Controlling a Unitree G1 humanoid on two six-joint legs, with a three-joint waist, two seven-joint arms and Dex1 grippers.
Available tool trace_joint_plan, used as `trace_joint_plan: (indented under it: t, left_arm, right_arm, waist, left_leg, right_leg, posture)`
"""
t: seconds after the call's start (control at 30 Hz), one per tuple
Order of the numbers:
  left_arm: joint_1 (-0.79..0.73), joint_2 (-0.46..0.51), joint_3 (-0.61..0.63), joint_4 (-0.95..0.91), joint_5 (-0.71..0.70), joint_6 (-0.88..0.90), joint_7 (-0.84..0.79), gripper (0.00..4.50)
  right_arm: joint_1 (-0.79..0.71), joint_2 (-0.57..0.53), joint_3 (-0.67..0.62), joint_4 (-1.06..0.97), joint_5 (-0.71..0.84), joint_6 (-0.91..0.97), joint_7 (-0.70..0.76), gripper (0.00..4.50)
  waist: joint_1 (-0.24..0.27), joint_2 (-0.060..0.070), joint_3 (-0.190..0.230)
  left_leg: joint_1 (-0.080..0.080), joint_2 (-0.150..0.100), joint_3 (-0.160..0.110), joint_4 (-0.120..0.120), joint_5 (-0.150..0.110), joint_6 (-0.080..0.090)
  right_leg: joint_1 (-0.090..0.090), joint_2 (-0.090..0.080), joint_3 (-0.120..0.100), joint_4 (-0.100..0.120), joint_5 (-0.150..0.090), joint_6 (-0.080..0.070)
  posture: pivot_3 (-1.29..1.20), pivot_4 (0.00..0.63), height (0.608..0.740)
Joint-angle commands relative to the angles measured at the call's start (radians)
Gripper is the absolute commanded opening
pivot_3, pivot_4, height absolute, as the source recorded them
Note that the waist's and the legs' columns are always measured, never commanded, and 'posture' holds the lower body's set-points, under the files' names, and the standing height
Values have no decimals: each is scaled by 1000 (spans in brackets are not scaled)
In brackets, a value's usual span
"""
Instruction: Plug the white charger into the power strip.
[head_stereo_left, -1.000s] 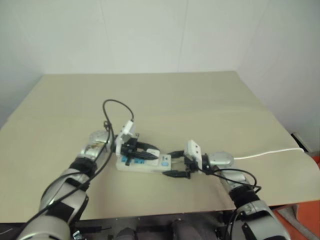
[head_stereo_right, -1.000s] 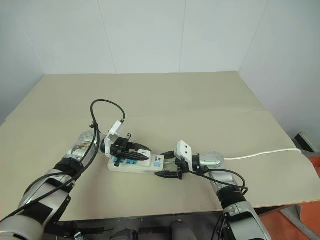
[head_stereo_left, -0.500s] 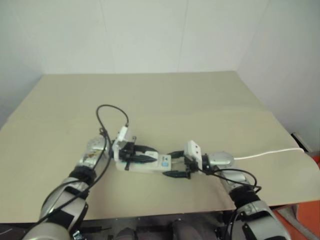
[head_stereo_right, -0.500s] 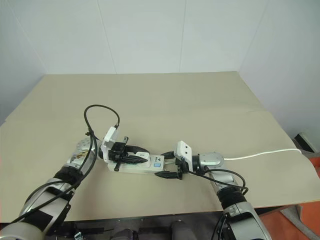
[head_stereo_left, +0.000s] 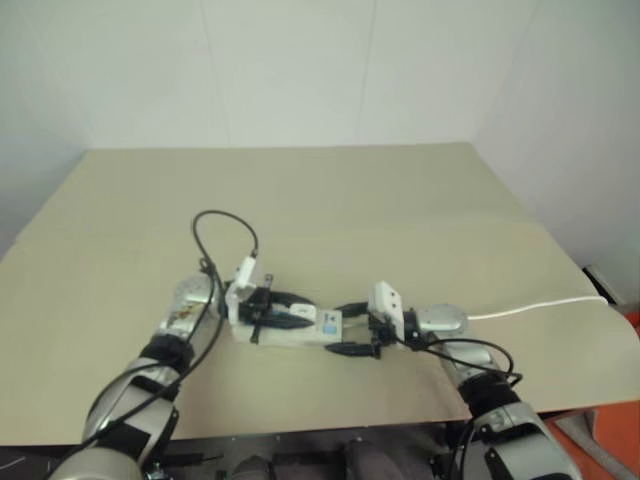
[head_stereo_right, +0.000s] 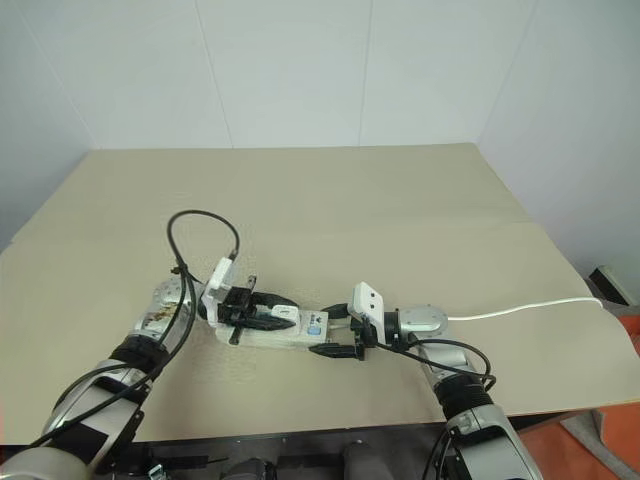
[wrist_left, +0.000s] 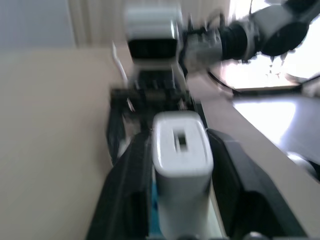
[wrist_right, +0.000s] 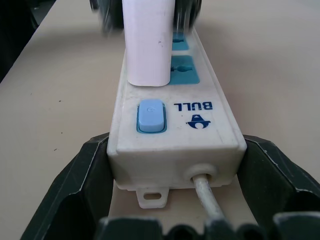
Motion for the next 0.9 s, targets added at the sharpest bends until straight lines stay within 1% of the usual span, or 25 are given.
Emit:
trace_joint_plan:
  t: [0.03, 0.2, 0.37, 0.43, 0.6, 0.67, 0.73, 0.77, 0.8, 0.9]
  left_arm:
    - [9, -16, 33, 13, 18, -14, -3, 2923]
    - [27, 6, 36, -72, -14, 26, -3, 4417]
    - [34, 46, 82, -163, -57, 78, -3, 4468]
    - [23, 73, 123, -210, -84, 144, -3, 4468]
    - [-33, 148, 327, -318, -199, 407, 26, 4468]
    - [-67, 196, 417, -305, -238, 483, 37, 4468]
    - [-95, 238, 490, -256, -229, 486, 46, 4500]
    - [-101, 249, 511, -241, -215, 481, 49, 4500]
    - [-96, 269, 530, -220, -195, 473, 46, 4500]
    - [-68, 313, 563, -195, -154, 479, 22, 4500]
  right_arm:
    - [-1, 10, 12, -21, 7, 4, 4, 3409]
    - [-2, 11, 11, -16, 7, 2, 4, 3409]
    - [-3, 10, 10, -13, 6, 1, 4, 3409]
    - [-3, 10, 10, -13, 5, 1, 4, 3409]
    - [-2, 8, 10, -13, 3, -4, 6, 3409]
    - [-2, 6, 9, -8, 7, -20, 18, 3409]
    - [2, 1, 9, -2, -11, -84, 11, 4134]
    - [0, 1, 9, 1, -5, -84, 21, 4302]
    - [-1, -1, 7, -1, 2, -90, 29, 4407]
    - [-4, -8, -5, -11, 28, -82, 47, 4407]
  waist:
    - [0, 0, 0]
    - [0, 0, 0]
    - [-1, 0, 0]
    - [-1, 0, 0]
    - [-1, 0, 0]
    - [-2, 0, 0]
    - [-4, 0, 0]
    - [-3, 0, 1]
    - [-1, 0, 1]
    - [2, 0, 1]
  left_leg:
    - [1, 0, 0, 0, 0, 0]
    - [0, 0, 0, -1, 0, 0]
    - [0, 0, 0, -1, 0, 0]
    - [0, 0, 0, -1, 0, 0]
    - [-1, 1, 0, -1, 0, 0]
    - [-1, 1, 0, -1, 0, 0]
    - [-1, 1, 0, -2, 0, 0]
    - [-1, 1, 0, -2, 0, 0]
    - [-1, 1, 0, -3, 0, 0]
    - [-1, 1, 0, -3, 0, 0]
  right_leg:
    - [1, 0, 0, 0, 0, 0]
    - [0, 0, 0, -1, 0, 0]
    - [-1, 0, 0, -1, 0, 0]
    - [-1, 0, 0, -1, 0, 0]
    - [-1, 0, 0, -1, 0, 0]
    - [-1, 0, 0, -1, 0, 0]
    - [-2, 0, 0, -2, 0, 0]
    - [-2, 0, 0, -2, 0, 0]
    - [-2, 0, 0, -2, 0, 0]
    - [-1, 0, -1, -4, 0, 0]
  posture:
    - [0, 150, 740]
    - [0, 150, 740]
    - [0, 150, 740]
    - [0, 150, 740]
    - [0, 150, 740]
    - [0, 150, 740]
    - [0, 150, 740]
    - [0, 150, 740]
    - [0, 150, 740]
    - [0, 150, 740]
